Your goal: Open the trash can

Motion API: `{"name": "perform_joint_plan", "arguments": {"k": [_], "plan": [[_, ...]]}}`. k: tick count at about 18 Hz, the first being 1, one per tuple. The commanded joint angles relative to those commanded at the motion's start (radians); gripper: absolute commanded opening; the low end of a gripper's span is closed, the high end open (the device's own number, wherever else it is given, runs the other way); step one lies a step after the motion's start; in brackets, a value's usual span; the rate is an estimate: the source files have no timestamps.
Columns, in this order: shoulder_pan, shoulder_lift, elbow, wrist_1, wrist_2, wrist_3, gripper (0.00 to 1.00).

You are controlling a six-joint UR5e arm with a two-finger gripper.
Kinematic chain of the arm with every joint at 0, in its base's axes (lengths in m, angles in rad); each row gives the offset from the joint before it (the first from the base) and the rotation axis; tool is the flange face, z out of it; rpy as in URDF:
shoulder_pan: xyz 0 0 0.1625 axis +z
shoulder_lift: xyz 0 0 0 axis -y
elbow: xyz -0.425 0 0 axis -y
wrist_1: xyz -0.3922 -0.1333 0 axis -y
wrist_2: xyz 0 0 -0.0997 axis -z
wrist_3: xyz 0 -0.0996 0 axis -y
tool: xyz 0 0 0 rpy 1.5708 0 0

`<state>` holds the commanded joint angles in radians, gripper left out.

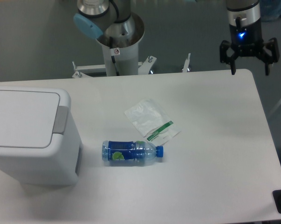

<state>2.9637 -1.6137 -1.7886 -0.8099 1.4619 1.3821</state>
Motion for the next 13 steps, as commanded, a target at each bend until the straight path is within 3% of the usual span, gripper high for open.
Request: {"name": "perform_joint_plan", "arguments": {"k": [11,13], "plan": [[-0.029,-0.034,0.011,-0.002,0.002,-0.014,1.00],[-0.058,-0.040,0.024,-0.002,-0.002,-0.102,1.00]]}}
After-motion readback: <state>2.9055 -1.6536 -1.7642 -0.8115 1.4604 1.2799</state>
